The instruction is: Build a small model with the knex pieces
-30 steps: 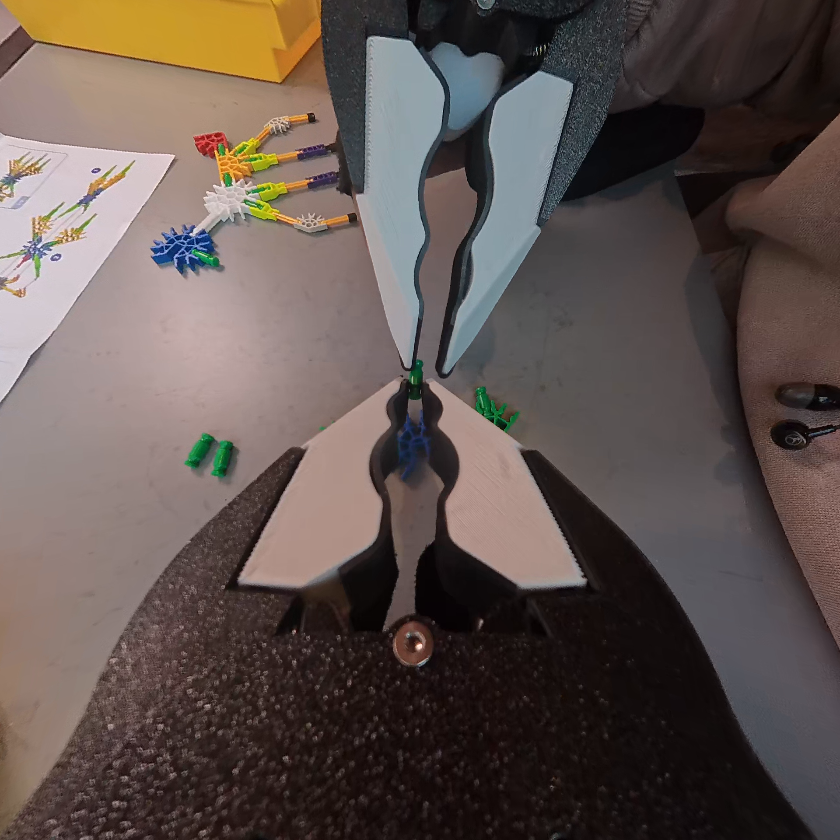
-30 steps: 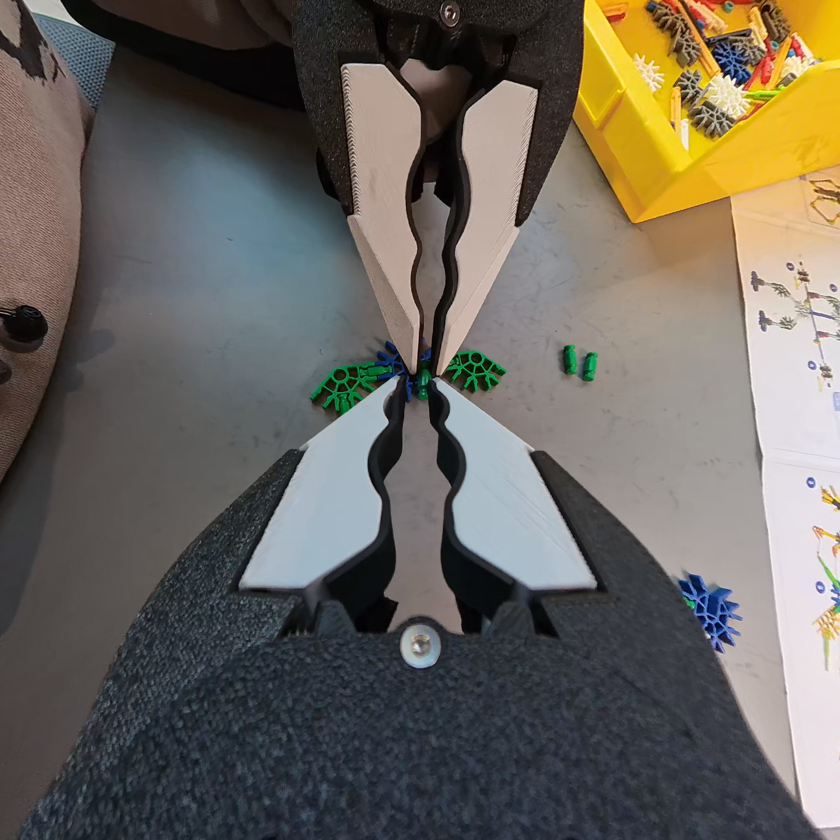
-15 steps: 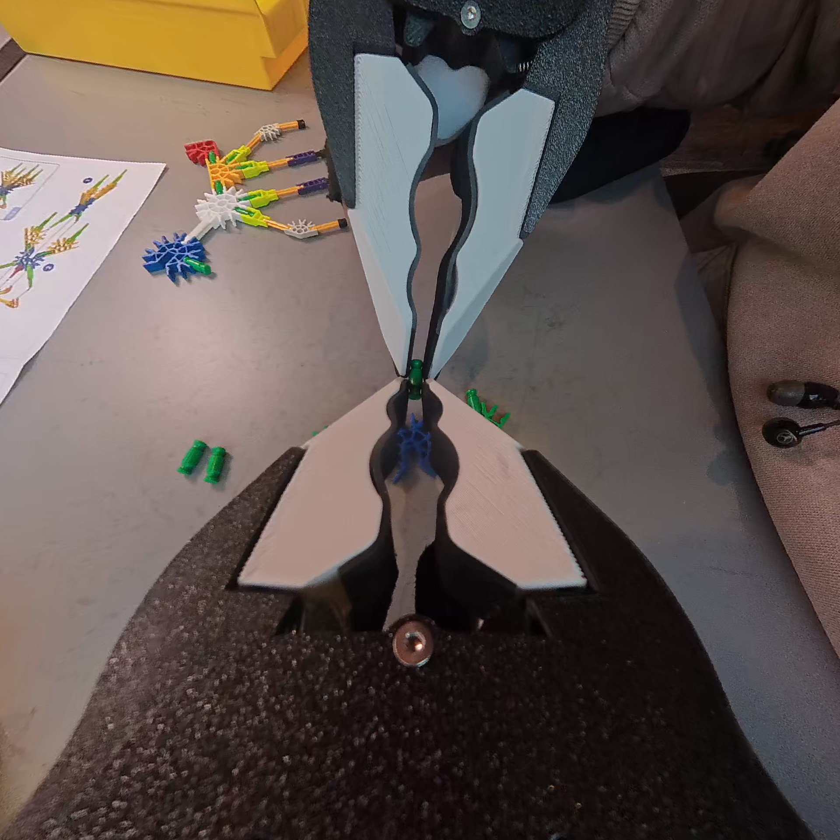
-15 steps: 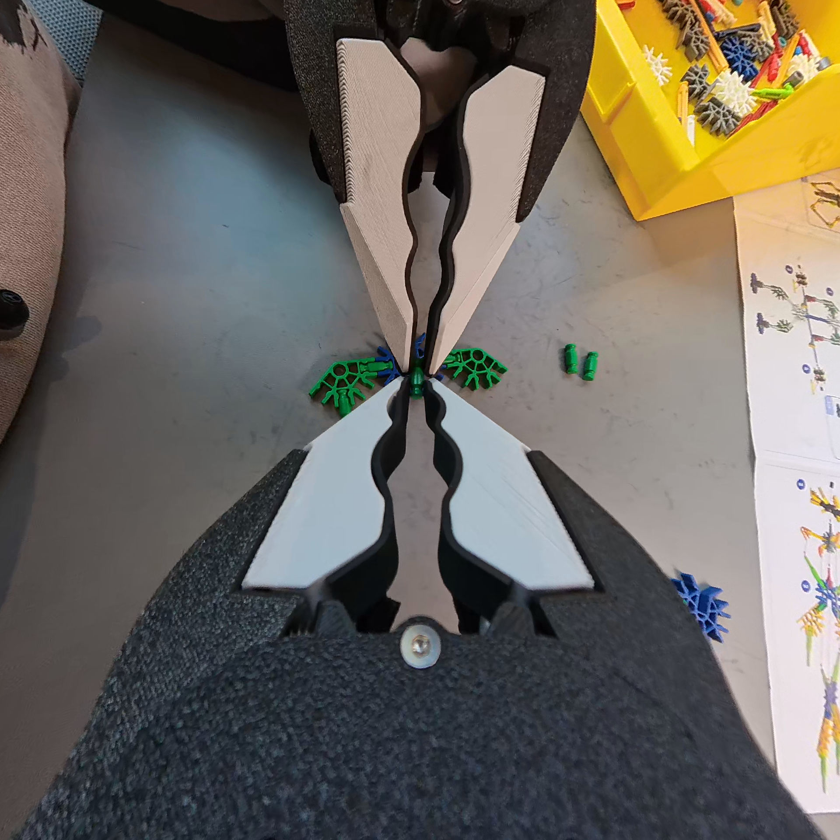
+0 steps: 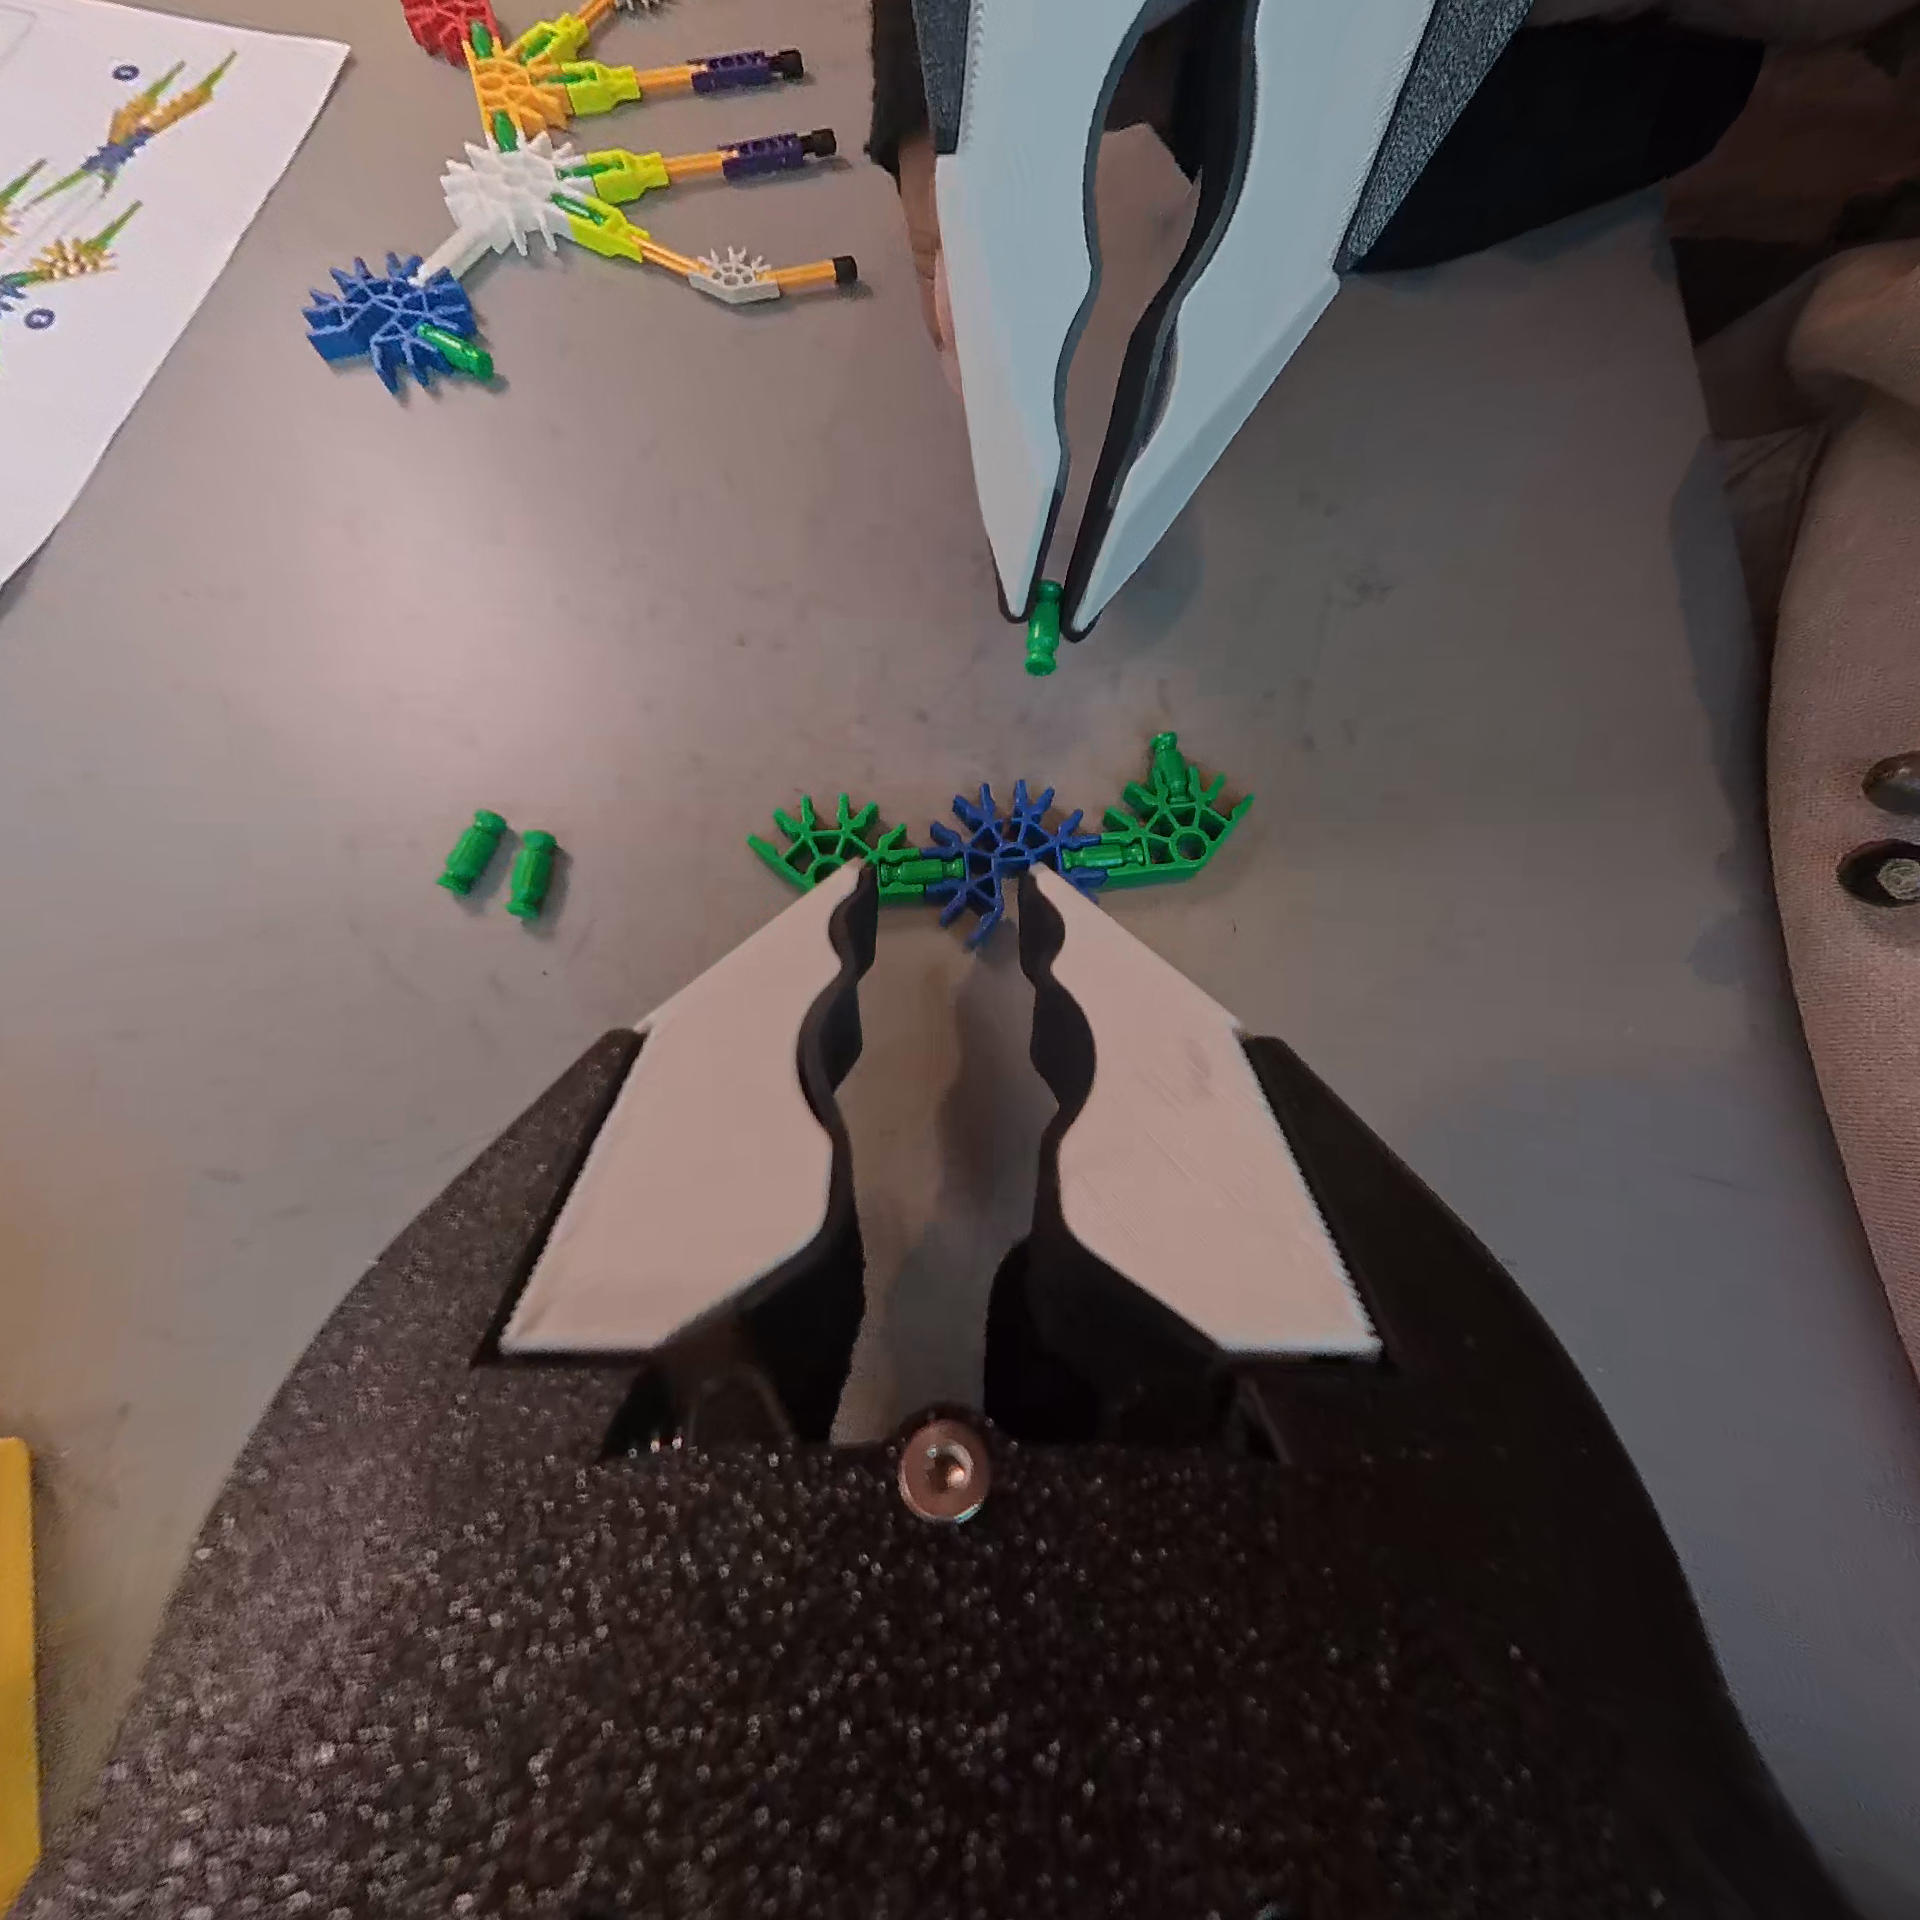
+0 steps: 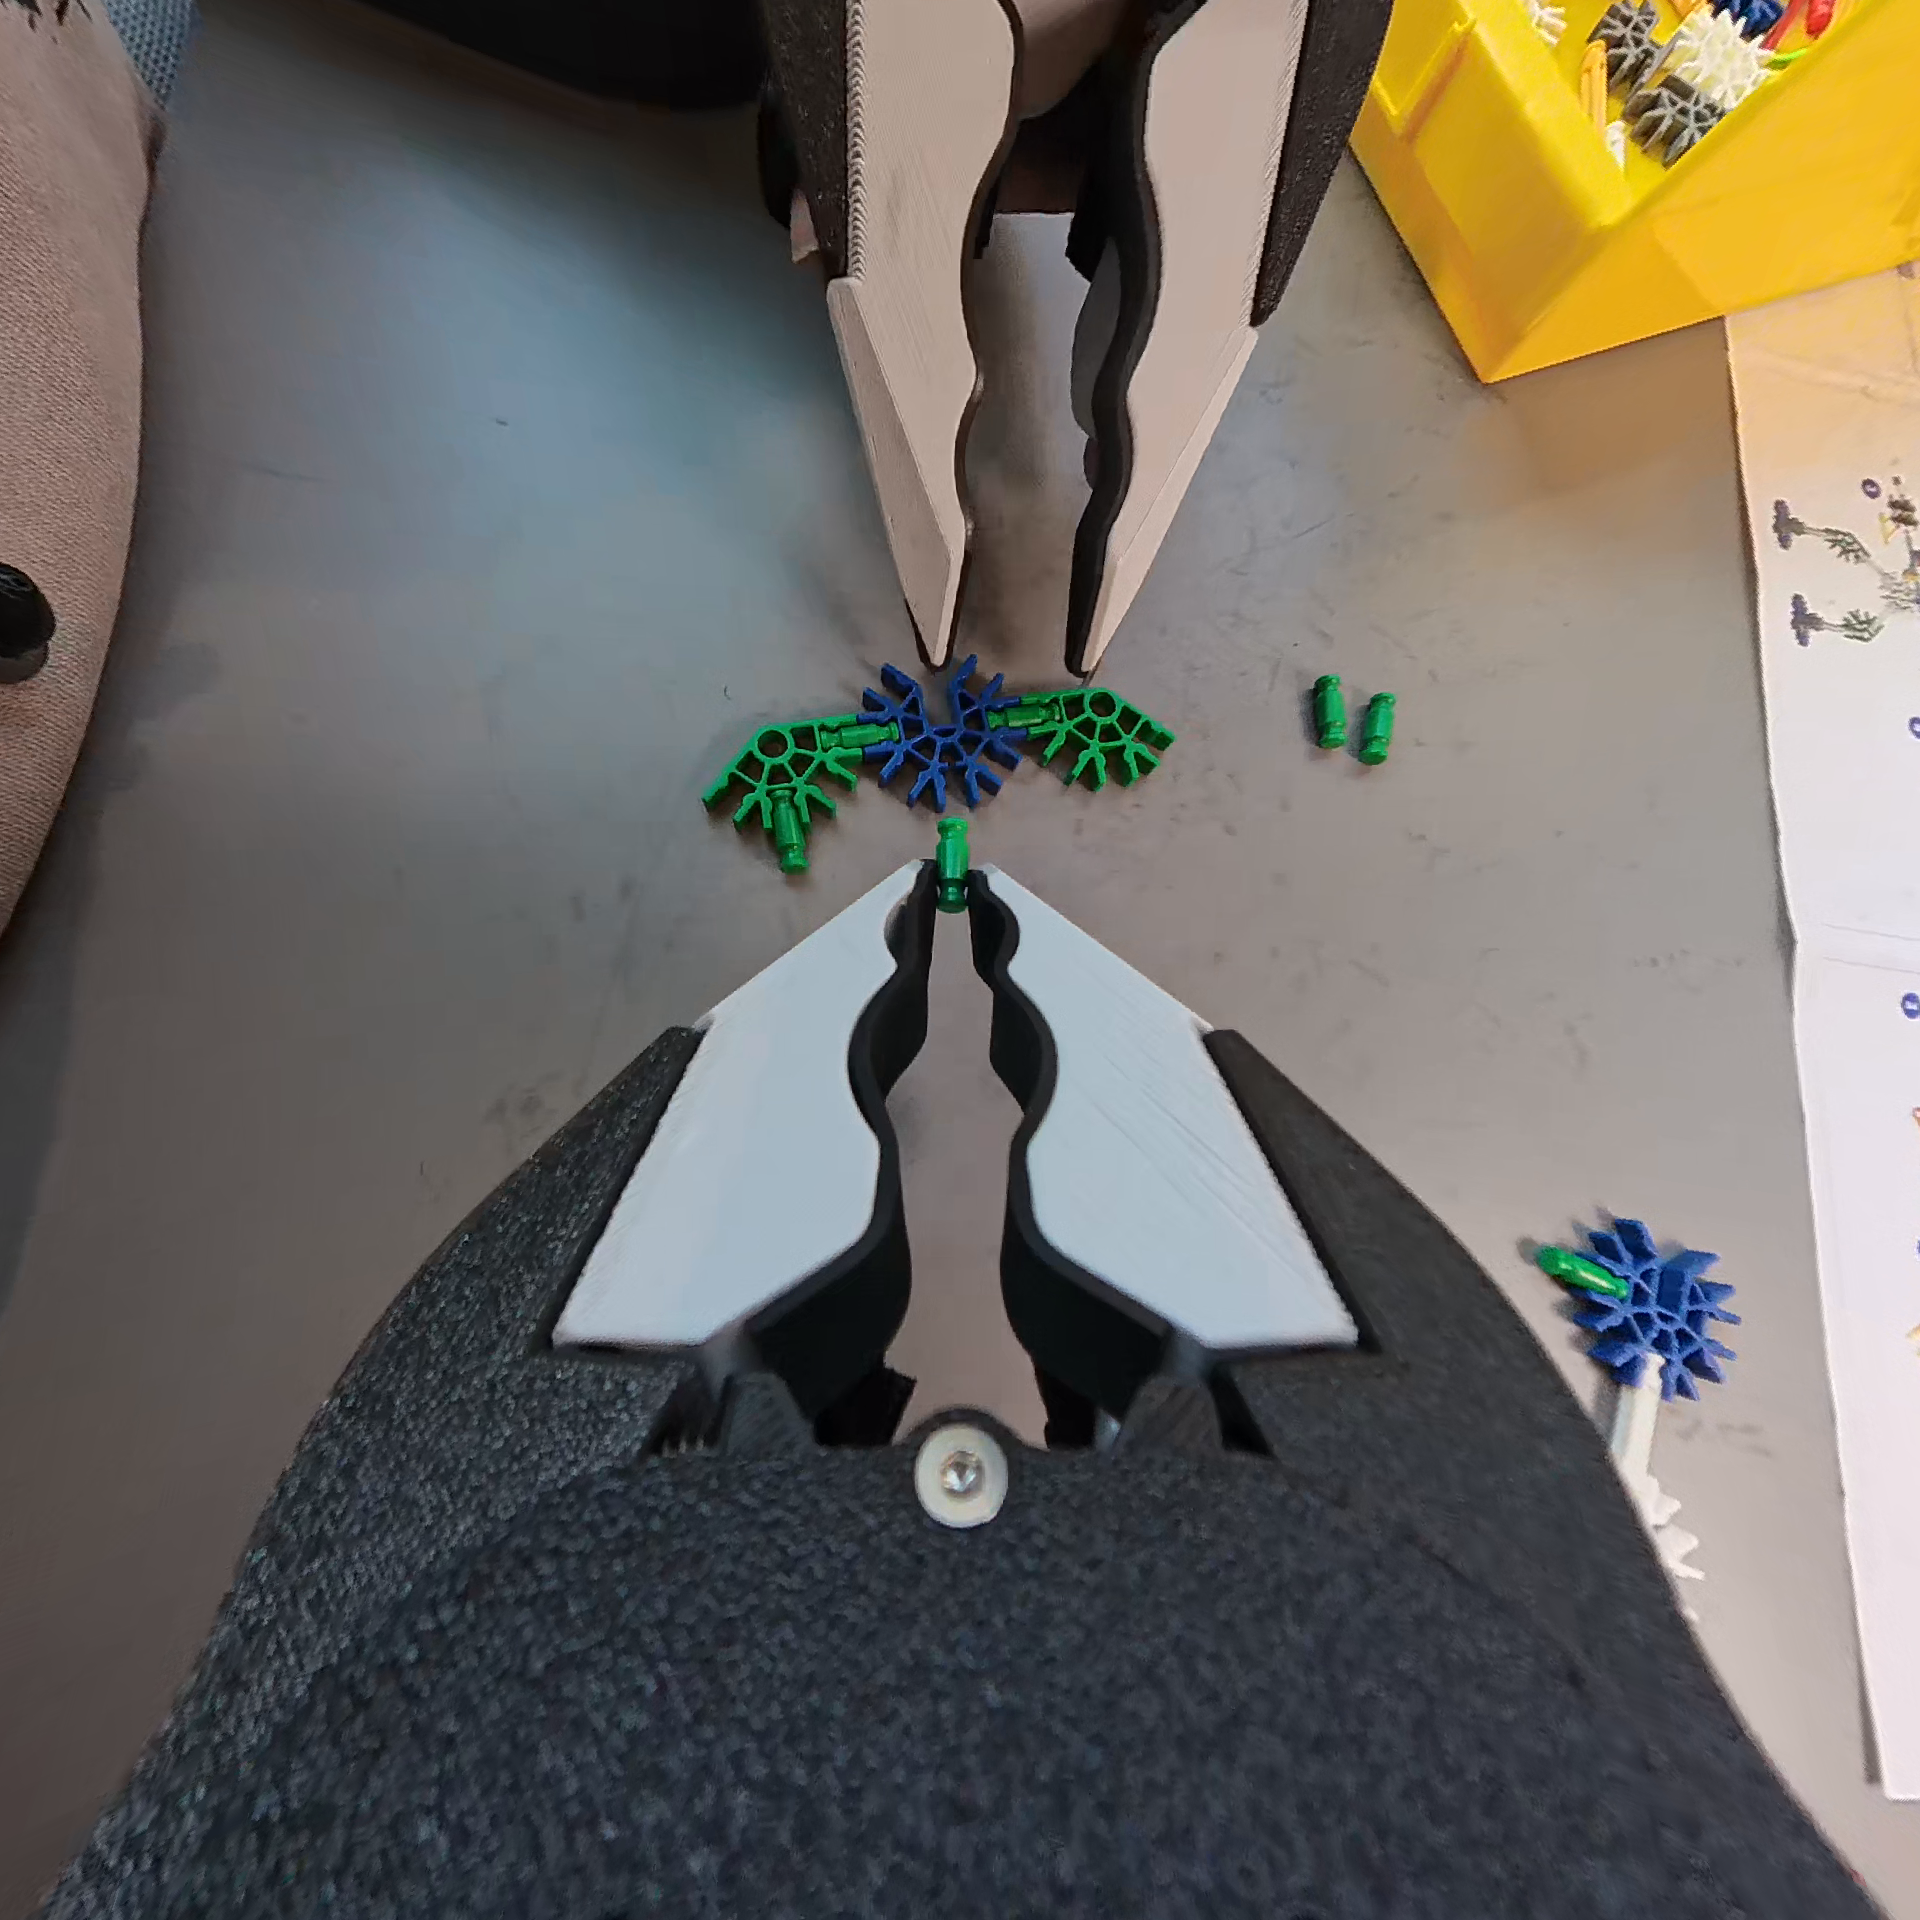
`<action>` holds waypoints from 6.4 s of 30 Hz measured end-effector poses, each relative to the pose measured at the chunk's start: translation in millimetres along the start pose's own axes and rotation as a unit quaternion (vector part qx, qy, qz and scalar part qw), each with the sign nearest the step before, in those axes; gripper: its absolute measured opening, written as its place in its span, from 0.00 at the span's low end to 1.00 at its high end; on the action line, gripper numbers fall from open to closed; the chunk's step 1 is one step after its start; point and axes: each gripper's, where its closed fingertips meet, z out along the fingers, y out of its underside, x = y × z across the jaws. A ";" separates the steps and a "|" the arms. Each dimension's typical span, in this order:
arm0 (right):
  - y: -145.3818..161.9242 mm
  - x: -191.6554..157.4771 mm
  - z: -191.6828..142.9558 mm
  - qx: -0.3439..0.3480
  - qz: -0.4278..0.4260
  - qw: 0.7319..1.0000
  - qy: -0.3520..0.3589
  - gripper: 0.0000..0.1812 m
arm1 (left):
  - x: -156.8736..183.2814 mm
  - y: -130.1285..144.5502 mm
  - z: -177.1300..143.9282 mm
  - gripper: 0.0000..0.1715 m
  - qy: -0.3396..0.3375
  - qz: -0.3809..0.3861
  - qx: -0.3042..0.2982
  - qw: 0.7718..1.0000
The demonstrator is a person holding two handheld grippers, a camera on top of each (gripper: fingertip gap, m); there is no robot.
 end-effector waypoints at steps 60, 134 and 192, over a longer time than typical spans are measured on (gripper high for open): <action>9.4 -43.6 7.4 -0.098 -0.135 0.966 -0.199 0.04 | 35.6 -12.2 31.0 0.11 0.040 0.095 0.010 0.995; 27.9 -56.7 -5.4 -0.077 0.032 0.995 -0.049 0.19 | -35.7 -3.8 -11.9 0.10 -0.090 0.007 0.028 0.996; 26.0 -13.0 -35.0 -0.111 -0.209 0.966 -0.103 0.24 | 58.0 -20.3 24.9 0.03 0.067 0.110 0.023 0.991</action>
